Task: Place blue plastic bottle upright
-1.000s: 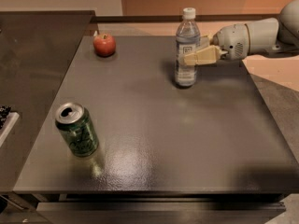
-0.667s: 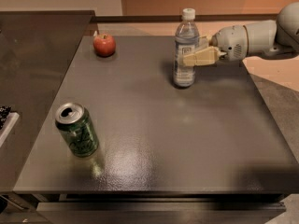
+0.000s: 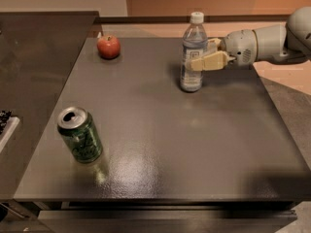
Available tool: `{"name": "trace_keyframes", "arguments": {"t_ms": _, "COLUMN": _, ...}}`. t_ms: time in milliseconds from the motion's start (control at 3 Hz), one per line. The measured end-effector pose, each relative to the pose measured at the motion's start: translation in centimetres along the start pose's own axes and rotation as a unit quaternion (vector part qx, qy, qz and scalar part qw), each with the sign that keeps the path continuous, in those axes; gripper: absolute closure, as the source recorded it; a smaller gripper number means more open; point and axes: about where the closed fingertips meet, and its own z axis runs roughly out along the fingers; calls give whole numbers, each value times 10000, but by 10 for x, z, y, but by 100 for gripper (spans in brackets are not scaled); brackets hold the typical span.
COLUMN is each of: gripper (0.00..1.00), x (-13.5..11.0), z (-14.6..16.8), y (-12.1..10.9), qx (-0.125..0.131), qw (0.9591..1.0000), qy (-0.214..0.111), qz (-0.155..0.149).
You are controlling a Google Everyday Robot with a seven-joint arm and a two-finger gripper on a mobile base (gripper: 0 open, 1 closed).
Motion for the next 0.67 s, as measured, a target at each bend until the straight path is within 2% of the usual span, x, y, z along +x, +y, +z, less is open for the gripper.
{"name": "trace_keyframes", "arguments": {"t_ms": 333, "gripper": 15, "x": 4, "z": 1, "y": -2, "qx": -33, "qw": 10000, "qy": 2, "qz": -13}}
{"name": "trace_keyframes", "arguments": {"t_ms": 667, "gripper": 0, "x": 8, "z": 1, "y": -3, "qx": -23, "qw": 9999, "qy": 91, "qz": -91}}
